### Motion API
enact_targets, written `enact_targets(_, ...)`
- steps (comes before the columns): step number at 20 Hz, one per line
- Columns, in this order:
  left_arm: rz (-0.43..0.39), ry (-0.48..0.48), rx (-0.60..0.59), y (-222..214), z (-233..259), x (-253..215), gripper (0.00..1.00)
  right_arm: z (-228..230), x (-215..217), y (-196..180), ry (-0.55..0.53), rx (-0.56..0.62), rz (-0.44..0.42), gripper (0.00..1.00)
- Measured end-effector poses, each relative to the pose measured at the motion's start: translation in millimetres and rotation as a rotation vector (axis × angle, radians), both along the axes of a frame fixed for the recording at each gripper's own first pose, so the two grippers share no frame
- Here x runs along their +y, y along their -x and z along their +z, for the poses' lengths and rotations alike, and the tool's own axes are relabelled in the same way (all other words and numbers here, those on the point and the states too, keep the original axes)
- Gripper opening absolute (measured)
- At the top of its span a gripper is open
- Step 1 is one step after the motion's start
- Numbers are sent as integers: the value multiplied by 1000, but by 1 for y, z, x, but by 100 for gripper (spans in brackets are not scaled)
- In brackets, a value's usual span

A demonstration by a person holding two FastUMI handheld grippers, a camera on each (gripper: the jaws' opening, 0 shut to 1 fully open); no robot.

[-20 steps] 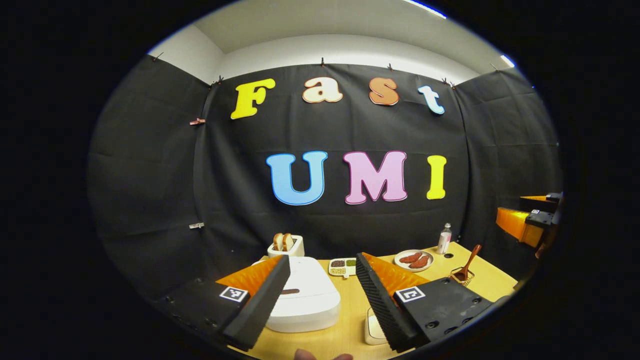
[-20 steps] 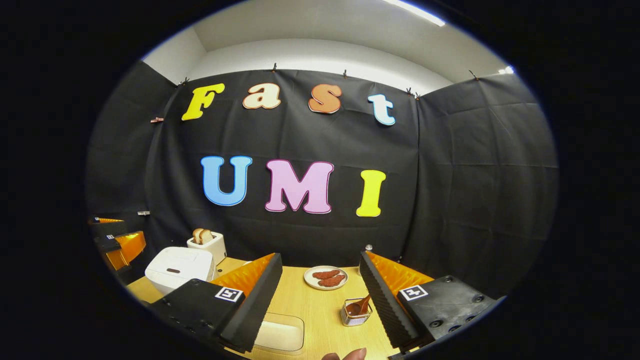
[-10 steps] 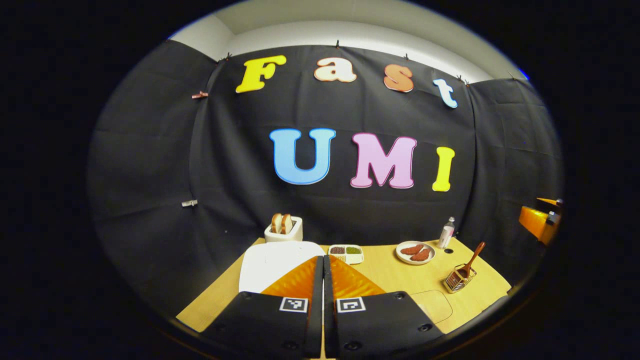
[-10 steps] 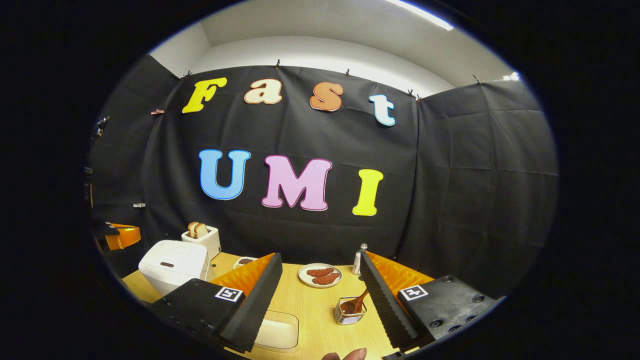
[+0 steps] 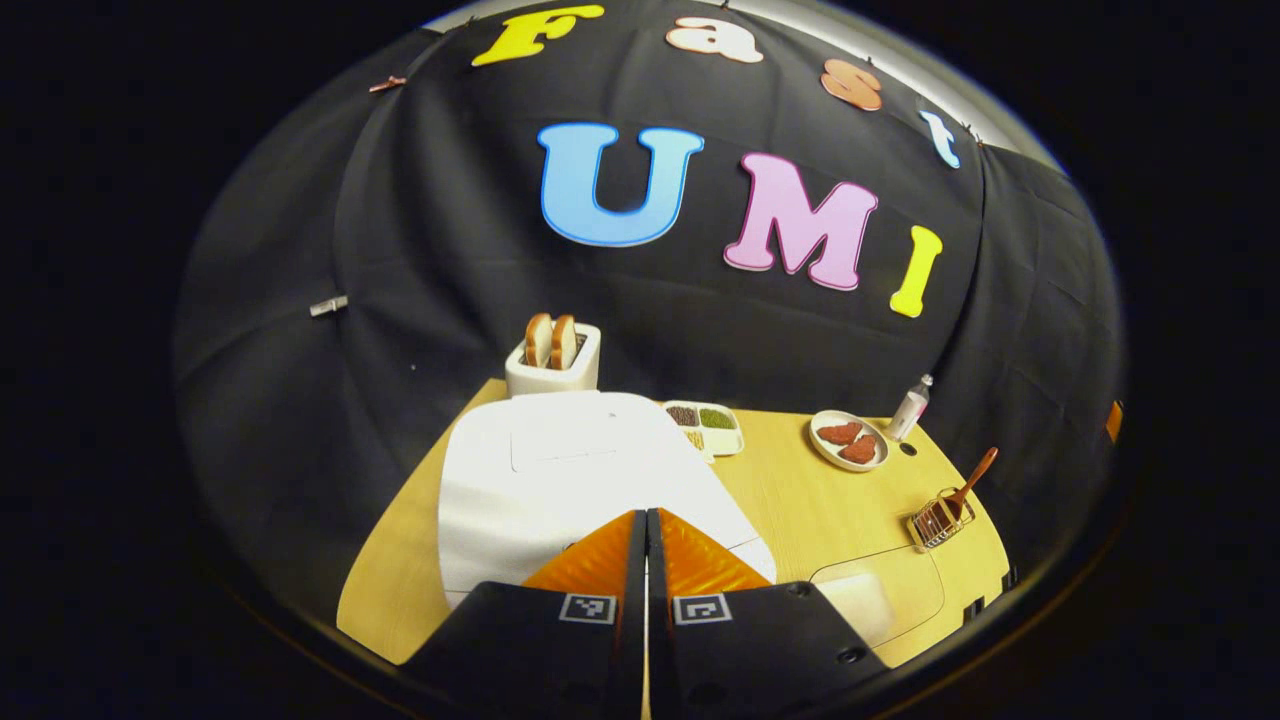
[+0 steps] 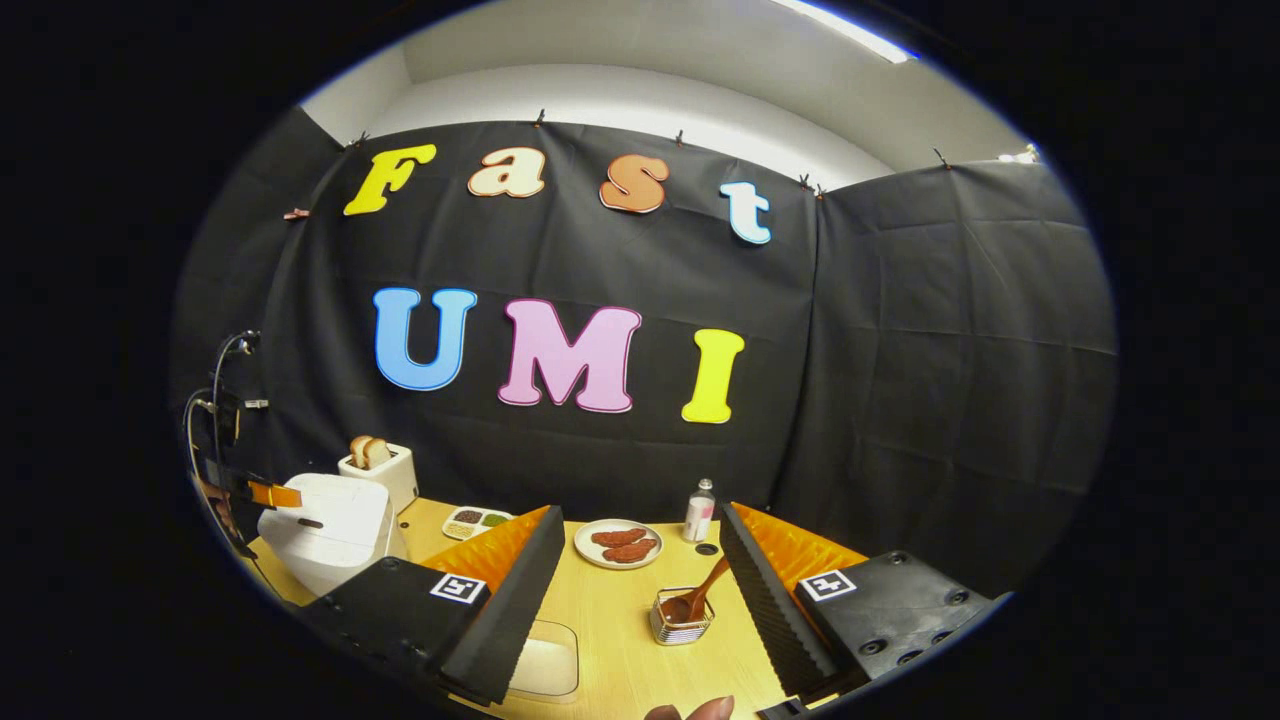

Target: Close the left gripper, press the button to open the rice cooker; take a wooden spoon from the chopstick holder with the right hand, scoop a spoonful of rice and pour it into the rice cooker, then put the wooden spoon back into the chopstick holder.

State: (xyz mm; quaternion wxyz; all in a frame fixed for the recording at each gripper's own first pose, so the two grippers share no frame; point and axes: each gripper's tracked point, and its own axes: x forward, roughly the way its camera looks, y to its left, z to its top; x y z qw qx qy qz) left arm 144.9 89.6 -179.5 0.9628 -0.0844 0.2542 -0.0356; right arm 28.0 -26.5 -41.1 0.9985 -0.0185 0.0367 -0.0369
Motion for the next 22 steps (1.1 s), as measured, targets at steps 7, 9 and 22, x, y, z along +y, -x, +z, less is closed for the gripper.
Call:
enact_targets(7, -6, 6, 127, -12, -34, 6, 7, -7, -23, 15, -17, 18, -73, 98)
enact_targets(9, -16, -7, 184, -7, -40, 6, 7, -8, -27, 17, -10, 23, -85, 98)
enact_targets(22, 35, 27, 116, -13, -14, 11, 7, 0, -27, 26, 5, 7, -97, 98)
